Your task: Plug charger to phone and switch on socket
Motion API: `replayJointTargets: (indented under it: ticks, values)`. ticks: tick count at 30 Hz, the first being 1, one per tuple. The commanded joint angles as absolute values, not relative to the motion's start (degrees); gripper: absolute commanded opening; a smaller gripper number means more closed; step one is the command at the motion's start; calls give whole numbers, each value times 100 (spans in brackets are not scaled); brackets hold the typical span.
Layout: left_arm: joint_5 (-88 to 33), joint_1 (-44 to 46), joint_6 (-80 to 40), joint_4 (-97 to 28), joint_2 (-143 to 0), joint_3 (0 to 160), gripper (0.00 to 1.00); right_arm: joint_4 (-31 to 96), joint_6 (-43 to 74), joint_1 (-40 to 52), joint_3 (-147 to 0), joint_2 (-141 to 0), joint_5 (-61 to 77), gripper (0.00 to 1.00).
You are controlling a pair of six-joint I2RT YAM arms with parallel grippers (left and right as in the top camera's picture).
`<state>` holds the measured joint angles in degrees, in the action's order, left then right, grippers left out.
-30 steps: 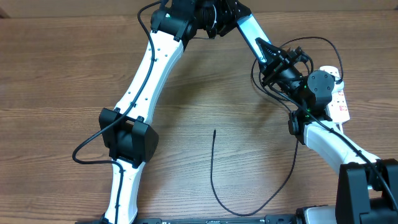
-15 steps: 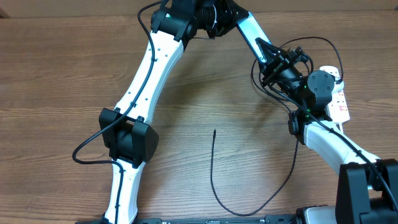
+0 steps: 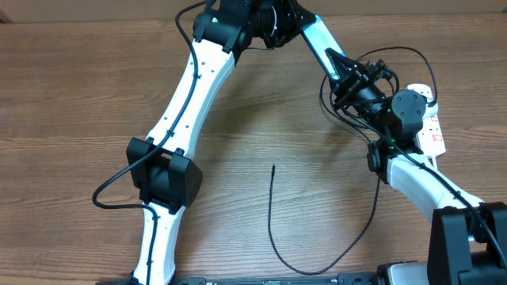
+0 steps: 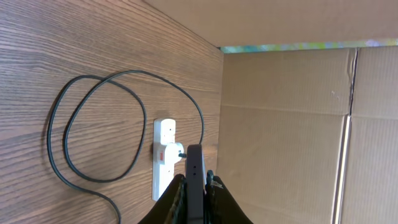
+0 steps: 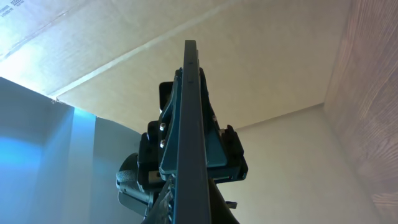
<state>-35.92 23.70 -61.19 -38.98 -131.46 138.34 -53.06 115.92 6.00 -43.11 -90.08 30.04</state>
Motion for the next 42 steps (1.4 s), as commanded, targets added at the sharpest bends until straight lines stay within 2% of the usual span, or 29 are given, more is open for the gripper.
replayJointTargets:
  ticks: [1,8,16,17,19,27,33,39,42]
  values:
    - [-3406,2451,-6132,-3874,-13004,13802,12,-5439,12385,593,-4397,-8954,3072,4]
    - [-3374,2477,-6130,-3879,-13004,13802,10,-5424,12385,593,-4397,-8954,3074,4]
    - [-3345,2480,-6130,-3916,-13004,13802,6,-5345,12385,593,-4397,-8954,3094,9]
    - [-3332,2480,-6128,-3918,-13004,13802,9,-5345,12385,593,-4397,-8954,3094,10]
    - [-3299,2480,-6128,-3946,-13004,13802,9,-5345,12385,593,-4397,-8954,3094,15]
    - [-3258,2477,-6121,-4064,-13004,13802,9,-5347,12385,593,-4397,-8954,3094,25]
    - [-3242,2477,-5909,-4066,-13004,13802,4,-5347,12385,593,-4397,-8954,3094,34]
    - [-3242,2467,-5909,-4066,-13004,13802,4,-5345,12385,593,-4397,-8954,3096,37]
    - [-3262,2432,-5911,-4062,-13004,13802,4,-5345,12385,593,-4397,-8954,3096,41]
